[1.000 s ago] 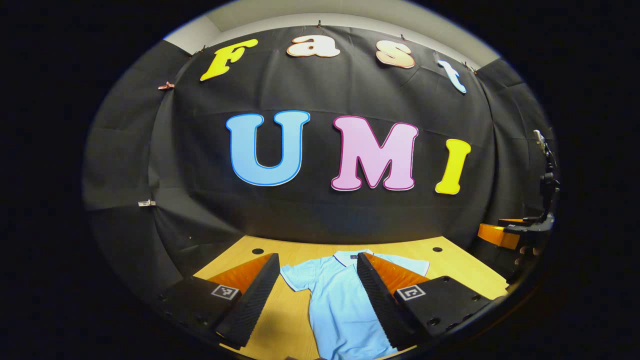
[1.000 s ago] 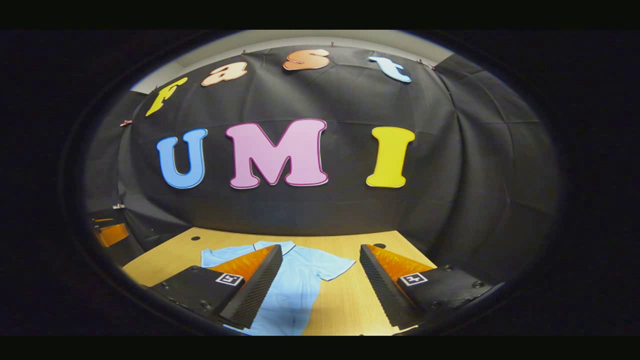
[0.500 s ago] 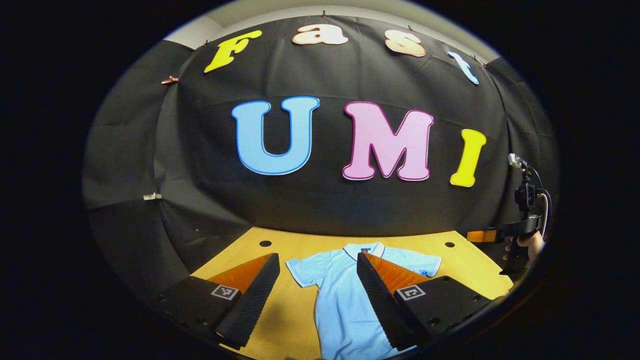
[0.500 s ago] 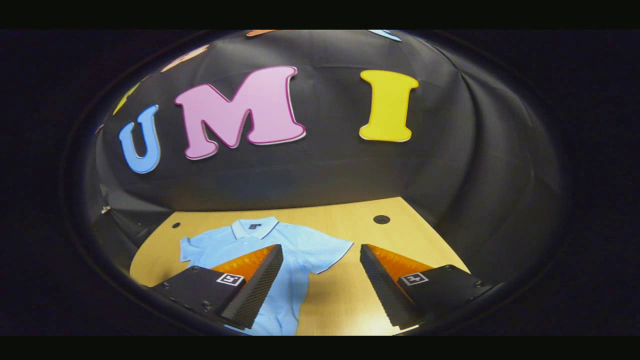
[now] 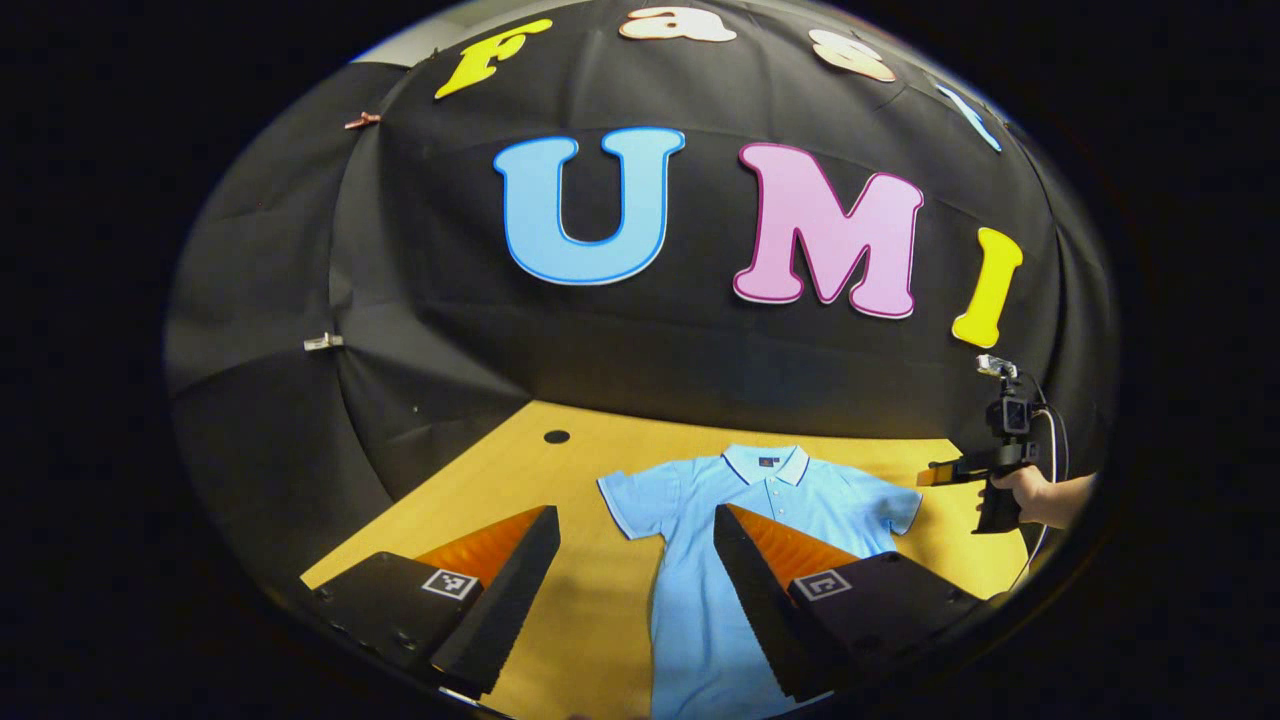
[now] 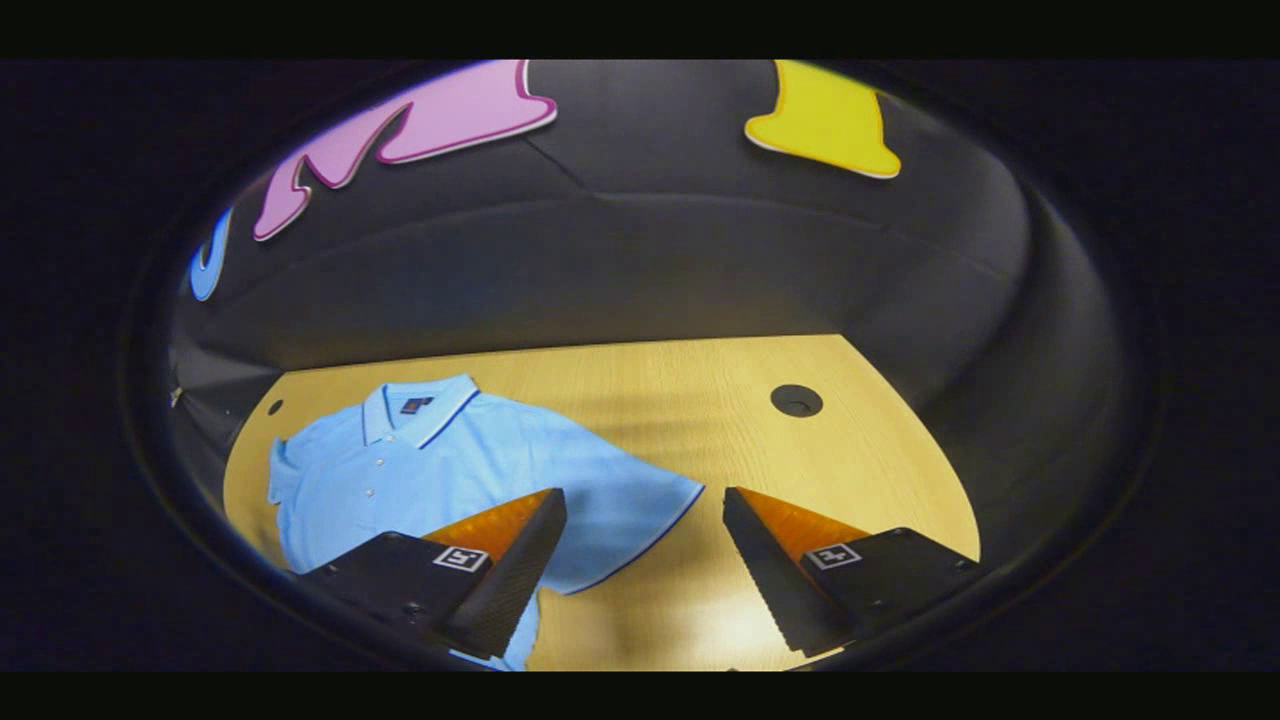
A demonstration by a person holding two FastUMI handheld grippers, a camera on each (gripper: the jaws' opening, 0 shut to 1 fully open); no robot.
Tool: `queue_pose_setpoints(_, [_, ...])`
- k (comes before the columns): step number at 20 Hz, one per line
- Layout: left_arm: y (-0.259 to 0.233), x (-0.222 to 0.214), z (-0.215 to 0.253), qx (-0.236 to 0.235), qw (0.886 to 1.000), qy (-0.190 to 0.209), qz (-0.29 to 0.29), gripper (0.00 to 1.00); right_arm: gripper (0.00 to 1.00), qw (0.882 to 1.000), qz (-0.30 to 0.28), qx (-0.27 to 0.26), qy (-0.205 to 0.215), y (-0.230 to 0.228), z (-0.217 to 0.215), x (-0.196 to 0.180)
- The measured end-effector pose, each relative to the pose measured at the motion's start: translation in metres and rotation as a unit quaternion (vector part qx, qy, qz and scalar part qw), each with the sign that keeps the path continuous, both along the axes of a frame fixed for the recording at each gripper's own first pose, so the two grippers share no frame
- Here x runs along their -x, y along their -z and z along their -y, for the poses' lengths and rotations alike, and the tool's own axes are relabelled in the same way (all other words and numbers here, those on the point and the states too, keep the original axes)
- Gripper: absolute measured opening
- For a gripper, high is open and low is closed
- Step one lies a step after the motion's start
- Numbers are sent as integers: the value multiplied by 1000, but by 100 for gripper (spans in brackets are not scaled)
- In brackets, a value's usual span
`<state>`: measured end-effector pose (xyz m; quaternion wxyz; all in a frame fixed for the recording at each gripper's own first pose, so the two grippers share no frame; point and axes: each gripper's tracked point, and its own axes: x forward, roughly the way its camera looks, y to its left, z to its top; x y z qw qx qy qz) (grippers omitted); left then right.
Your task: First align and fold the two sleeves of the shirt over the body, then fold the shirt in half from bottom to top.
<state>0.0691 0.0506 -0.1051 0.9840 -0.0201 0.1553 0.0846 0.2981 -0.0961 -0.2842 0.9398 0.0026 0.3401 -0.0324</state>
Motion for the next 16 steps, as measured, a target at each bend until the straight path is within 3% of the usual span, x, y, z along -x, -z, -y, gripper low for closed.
queue_pose_setpoints(6, [7,-24,1,-10,1000,-3,-5,99,98,999,-41,1,0,50,10,-19])
queue_pose_setpoints(7, [6,-26,4,-12,1000,-1,-4,99,94,999,-47,6,-4,56,9,-18])
queue_pose_setpoints(10, [9,-28,11,-15,1000,4,-6,99,99,999,-36,18,-28,58,3,-22])
queue_pose_setpoints(14, [14,-29,15,-19,1000,6,-12,99,78,999,-31,3,-12,58,3,-27])
queue_pose_setpoints(16, [15,-29,14,-18,1000,4,-13,99,49,1000,-30,-7,-4,56,0,-28])
